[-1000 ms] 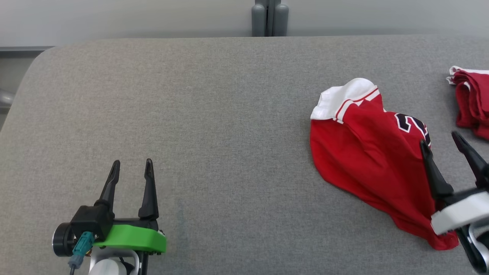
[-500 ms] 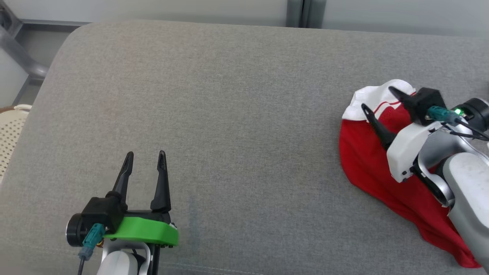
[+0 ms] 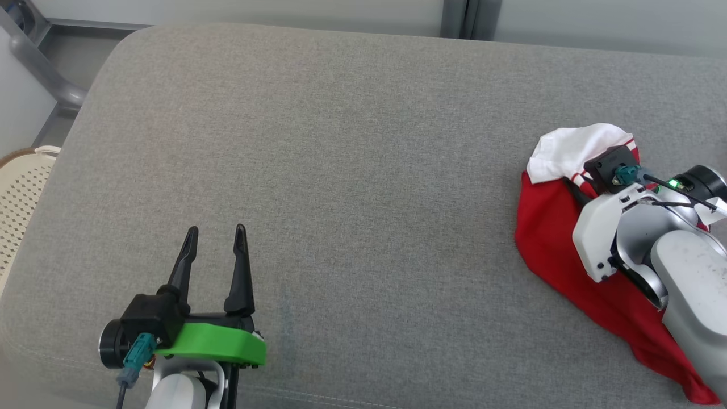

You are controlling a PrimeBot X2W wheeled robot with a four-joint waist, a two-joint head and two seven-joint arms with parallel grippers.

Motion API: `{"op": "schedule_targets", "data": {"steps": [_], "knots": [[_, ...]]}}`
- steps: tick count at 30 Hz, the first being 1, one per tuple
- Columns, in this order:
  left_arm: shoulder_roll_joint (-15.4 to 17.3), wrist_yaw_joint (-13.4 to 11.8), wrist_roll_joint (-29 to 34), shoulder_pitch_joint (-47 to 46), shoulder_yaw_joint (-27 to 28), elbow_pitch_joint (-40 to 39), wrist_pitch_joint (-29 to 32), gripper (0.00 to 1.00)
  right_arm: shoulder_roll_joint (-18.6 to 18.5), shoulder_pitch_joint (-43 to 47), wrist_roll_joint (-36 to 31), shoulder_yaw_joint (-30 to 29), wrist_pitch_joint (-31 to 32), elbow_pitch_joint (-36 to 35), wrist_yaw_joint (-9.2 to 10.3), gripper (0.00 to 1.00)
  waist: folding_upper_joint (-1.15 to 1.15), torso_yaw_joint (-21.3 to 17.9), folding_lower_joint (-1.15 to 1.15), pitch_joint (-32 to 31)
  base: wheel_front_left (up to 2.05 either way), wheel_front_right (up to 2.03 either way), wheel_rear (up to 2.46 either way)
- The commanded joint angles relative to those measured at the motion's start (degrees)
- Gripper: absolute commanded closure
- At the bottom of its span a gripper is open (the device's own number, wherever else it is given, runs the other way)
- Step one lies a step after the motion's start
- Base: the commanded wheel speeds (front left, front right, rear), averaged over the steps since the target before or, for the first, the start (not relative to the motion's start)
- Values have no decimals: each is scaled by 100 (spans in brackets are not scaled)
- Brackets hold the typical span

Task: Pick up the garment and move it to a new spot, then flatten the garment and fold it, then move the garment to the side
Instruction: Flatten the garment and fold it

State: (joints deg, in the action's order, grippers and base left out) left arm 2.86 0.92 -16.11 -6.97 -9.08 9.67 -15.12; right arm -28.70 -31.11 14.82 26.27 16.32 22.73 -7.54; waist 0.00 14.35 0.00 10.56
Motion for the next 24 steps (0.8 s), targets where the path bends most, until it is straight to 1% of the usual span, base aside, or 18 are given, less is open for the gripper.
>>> {"op": "schedule_targets", "data": {"steps": [1,4,7,10,15,20,21,22,23,24], "knots": [[9,-26,-21,-2,12,11,-1,0,59,-168,-72,-58,-209,-51,11,100,0,-21,0,-24,0,0,0],[9,-7,-22,-37,10,26,-1,0,206,-295,-226,-120,-601,-105,11,100,0,-26,0,-53,0,0,0],[9,23,-16,-48,8,50,-1,0,517,-500,-325,-82,-953,-111,11,100,0,-3,0,-97,0,0,0],[9,33,-14,-34,-15,50,-1,0,855,-679,-374,112,-1219,-71,11,100,0,52,0,-124,0,0,0],[9,5,-56,-26,-63,28,0,0,1394,-860,-415,706,-1609,185,11,100,0,221,0,-96,0,0,0],[9,-9,-92,-1,-71,37,-1,0,1816,-601,-244,1558,-1971,607,11,100,0,357,0,-68,0,0,0],[9,-11,-95,9,-76,38,-1,0,1870,-528,-198,1761,-2009,728,11,86,0,373,0,-66,0,0,0],[9,-16,-99,15,-80,40,-1,0,1914,-484,-136,1894,-2073,806,11,56,0,384,0,-64,0,0,0],[9,-25,-102,19,-77,41,-1,0,1958,-451,-57,2022,-2148,891,11,0,0,390,0,-65,0,0,0],[9,-32,-101,24,-72,41,-1,0,1977,-420,5,2123,-2199,951,11,0,0,388,0,-67,0,0,0]]}}
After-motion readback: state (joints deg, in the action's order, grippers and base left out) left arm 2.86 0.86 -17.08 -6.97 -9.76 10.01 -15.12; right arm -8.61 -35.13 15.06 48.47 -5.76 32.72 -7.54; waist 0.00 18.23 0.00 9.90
